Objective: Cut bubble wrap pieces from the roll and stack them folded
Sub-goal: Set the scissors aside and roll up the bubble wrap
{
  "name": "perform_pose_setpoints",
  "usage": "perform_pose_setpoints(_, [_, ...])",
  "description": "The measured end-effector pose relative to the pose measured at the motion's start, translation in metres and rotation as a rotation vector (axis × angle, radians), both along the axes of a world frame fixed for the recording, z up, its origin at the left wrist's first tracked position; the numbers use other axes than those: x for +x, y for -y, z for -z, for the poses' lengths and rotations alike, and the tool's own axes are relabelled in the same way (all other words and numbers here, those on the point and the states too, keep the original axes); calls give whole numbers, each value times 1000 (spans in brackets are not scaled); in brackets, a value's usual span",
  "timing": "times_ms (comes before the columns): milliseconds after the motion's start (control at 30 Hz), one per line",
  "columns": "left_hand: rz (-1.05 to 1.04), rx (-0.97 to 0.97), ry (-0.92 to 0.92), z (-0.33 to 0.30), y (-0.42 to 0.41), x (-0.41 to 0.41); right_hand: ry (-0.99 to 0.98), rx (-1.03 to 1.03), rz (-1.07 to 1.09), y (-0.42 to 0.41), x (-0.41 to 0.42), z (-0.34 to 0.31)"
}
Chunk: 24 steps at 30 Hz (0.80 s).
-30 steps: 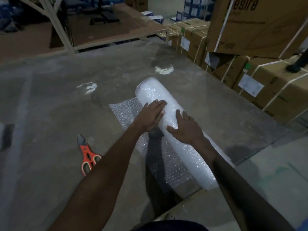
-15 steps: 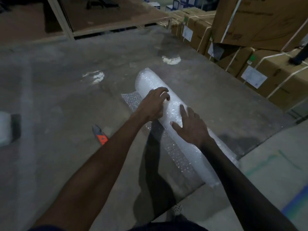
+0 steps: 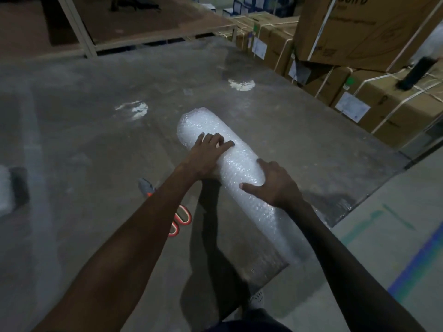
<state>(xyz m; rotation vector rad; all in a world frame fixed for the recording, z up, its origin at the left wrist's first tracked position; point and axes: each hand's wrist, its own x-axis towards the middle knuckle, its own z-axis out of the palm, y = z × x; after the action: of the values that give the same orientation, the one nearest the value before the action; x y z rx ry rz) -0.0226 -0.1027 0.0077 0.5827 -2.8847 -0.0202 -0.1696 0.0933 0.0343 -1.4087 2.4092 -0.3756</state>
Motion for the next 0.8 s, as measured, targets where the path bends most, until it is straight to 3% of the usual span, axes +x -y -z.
perform_pose_setpoints(100, [7,-25,23,-7,7,6,125,56,60,3,-9,-4])
perform_pose_setpoints(233, [50,-57,225,-11,19,-1,200,197,12,14,-5,-5])
perform_pose_setpoints(400, [26,-75,213,-11,39,3,-40,206,-101,35,-6,-2])
perform_pose_setpoints(567, [-58,-93,72,1,68,34,-295,134,-334,83,-8,-8])
perform_pose_setpoints(667, [-167,-68,81,8,88,57,-445,99,-485,125,-12,-3])
perform_pose_setpoints(800, [-306,-47,126,6,118,88,-502,12,-625,185,-21,3])
